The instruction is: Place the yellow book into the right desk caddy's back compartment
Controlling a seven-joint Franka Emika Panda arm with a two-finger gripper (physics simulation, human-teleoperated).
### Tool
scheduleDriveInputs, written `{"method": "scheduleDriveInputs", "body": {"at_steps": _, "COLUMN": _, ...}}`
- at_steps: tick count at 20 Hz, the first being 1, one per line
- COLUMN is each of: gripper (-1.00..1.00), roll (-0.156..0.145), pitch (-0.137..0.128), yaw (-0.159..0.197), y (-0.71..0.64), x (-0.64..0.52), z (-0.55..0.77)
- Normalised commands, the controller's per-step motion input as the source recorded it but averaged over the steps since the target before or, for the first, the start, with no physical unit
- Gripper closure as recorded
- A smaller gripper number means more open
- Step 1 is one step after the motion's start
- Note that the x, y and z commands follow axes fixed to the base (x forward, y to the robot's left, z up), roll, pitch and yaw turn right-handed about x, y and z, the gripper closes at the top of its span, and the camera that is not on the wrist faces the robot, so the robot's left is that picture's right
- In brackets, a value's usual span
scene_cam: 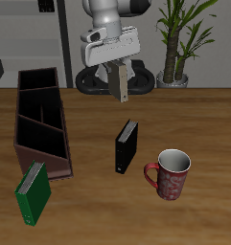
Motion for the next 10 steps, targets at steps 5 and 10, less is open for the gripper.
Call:
{"method": "scheduleDriveInputs", "body": {"at_steps": 5, "gripper": 1.00, "roll": -0.066, "pitch": -0.057, "yaw": 0.180, "y": -0.61, "x": 0.07, "z": 0.29}}
{"method": "scheduleDriveInputs", "body": {"at_steps": 10, "gripper": 1.00, "roll": -0.099, "pitch": 0.012, "yaw": 0.026, "y": -0.68, "x": 0.12, "z": 0.09}}
